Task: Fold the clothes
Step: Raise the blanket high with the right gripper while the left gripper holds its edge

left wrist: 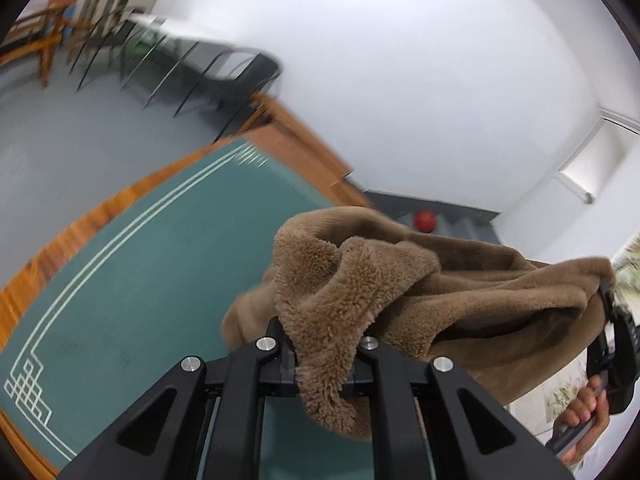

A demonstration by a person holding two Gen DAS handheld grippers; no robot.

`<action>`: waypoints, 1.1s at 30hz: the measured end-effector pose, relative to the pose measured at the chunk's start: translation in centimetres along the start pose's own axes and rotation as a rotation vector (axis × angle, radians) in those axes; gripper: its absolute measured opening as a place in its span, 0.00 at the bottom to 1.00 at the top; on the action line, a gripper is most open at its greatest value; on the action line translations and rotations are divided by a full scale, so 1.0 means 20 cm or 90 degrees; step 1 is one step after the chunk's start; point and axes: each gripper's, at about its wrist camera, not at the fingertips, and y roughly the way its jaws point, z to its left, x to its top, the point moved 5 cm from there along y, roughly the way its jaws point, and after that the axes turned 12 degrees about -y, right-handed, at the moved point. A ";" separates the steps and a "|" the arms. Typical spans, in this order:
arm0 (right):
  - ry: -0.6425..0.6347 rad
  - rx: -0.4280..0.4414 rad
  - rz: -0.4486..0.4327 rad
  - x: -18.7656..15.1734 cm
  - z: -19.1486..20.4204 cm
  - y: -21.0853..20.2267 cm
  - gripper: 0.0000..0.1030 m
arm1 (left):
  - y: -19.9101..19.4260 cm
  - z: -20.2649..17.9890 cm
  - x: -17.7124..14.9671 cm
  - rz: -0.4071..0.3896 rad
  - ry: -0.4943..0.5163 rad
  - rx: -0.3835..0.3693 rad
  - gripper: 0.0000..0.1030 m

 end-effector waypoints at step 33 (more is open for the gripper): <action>-0.214 -0.004 -0.243 0.63 0.58 -0.85 0.12 | 0.04 -0.56 -0.90 0.130 0.469 -0.237 0.99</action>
